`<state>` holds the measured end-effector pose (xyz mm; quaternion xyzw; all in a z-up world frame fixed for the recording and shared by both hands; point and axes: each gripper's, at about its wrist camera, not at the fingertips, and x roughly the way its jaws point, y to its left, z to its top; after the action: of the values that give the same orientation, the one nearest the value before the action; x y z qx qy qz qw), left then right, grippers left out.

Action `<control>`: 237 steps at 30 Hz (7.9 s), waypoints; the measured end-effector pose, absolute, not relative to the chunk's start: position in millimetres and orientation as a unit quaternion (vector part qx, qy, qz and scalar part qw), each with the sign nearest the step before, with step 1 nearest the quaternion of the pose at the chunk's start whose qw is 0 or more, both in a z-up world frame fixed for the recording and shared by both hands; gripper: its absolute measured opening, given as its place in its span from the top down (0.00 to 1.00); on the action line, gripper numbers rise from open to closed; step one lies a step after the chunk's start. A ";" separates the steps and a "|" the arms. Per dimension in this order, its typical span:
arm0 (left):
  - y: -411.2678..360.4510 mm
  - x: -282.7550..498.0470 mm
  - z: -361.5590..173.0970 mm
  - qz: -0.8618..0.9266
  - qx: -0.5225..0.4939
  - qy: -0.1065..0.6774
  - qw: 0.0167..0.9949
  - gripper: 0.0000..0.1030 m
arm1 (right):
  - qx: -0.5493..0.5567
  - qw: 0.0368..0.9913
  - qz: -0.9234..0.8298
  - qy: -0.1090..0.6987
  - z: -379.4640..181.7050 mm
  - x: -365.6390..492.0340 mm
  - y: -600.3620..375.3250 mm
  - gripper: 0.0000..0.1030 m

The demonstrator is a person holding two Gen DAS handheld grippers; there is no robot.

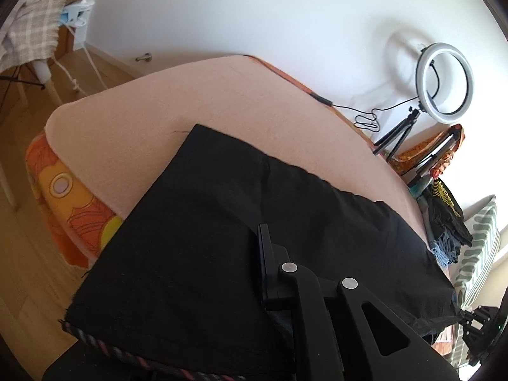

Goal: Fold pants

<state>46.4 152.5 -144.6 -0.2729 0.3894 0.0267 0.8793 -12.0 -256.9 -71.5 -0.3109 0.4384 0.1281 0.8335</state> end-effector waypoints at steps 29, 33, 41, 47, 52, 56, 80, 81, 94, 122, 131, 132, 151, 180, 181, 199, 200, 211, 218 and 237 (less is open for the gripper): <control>10.6 83.9 -72.6 -0.170 -0.092 0.401 0.895 0.76 | -0.136 0.882 0.017 0.451 -94.8 -35.4 -315.7 0.50; -41.7 84.1 -83.4 -0.236 -0.060 0.422 0.873 0.76 | -0.062 0.892 0.000 0.448 -90.8 -46.9 -350.1 0.50; -105.0 76.2 -110.6 -0.314 -0.002 0.469 0.826 0.76 | 0.302 0.851 0.057 0.426 -108.3 -47.7 -433.6 0.49; -110.2 67.5 -119.2 -0.332 0.012 0.482 0.811 0.76 | 0.382 0.818 0.033 0.428 -136.9 -29.5 -446.5 0.48; -107.5 66.2 -127.4 -0.327 0.012 0.491 0.807 0.76 | 0.420 0.811 0.027 0.407 -141.6 -23.5 -457.0 0.77; -102.3 64.0 -126.7 -0.327 0.009 0.490 0.808 0.76 | 0.446 0.803 0.045 0.393 -138.5 -31.8 -459.5 0.88; -99.0 55.2 -131.5 -0.347 0.013 0.492 0.798 0.76 | 0.108 0.888 0.086 0.439 -29.1 12.6 -380.2 0.61; -98.6 55.8 -131.2 -0.349 0.013 0.493 0.797 0.76 | 0.103 0.890 0.106 0.431 -22.1 24.0 -371.9 0.59; -77.7 79.8 -111.5 -0.341 -0.031 0.481 0.807 0.76 | 0.037 0.830 0.282 0.480 -70.9 214.4 -278.0 0.34; -48.4 152.3 -107.0 -0.250 -0.083 0.442 0.857 0.76 | -0.218 0.827 0.344 0.387 -90.7 114.1 -182.1 0.94; -54.2 157.8 -144.9 -0.223 -0.081 0.492 0.838 0.76 | -0.180 0.819 0.368 0.402 -87.0 125.3 -194.1 0.64; -54.4 158.0 -145.2 -0.223 -0.080 0.491 0.838 0.76 | -0.166 0.821 0.370 0.402 -84.2 128.8 -196.6 0.61; -59.4 152.7 -151.9 -0.225 -0.056 0.471 0.851 0.76 | 0.245 0.701 0.393 0.542 -141.1 271.2 -259.4 0.58; 83.8 66.8 -114.2 -0.101 -0.210 0.424 0.875 0.56 | -0.087 0.857 0.233 0.452 -94.8 232.9 -206.0 0.61; 93.3 59.5 -113.0 -0.096 -0.221 0.420 0.875 0.54 | -0.086 0.861 0.226 0.447 -90.0 226.9 -207.1 0.57; 194.8 -38.2 -143.7 0.014 -0.394 0.376 0.838 0.49 | -0.006 0.886 0.256 0.386 -31.7 117.5 -195.5 0.36; 195.5 -42.0 -147.4 0.019 -0.399 0.375 0.836 0.49 | -0.009 0.886 0.257 0.386 -32.9 116.6 -193.8 0.36; 198.4 -41.6 -193.6 0.028 -0.454 0.396 0.798 0.49 | 0.011 0.881 0.278 0.382 -28.0 112.0 -184.7 0.36; 196.9 -45.4 -172.6 0.014 -0.460 0.336 0.822 0.52 | 0.001 0.879 0.280 0.385 -30.5 109.9 -181.3 0.36; 146.2 -10.2 -148.0 0.008 -0.268 0.351 0.897 0.83 | 0.002 0.874 0.284 0.394 -34.1 109.8 -179.4 0.35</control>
<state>-10.2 146.2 -148.0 -0.2682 0.3508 0.0082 0.8972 109.8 -179.4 -34.1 0.0023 0.3936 0.2839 0.8744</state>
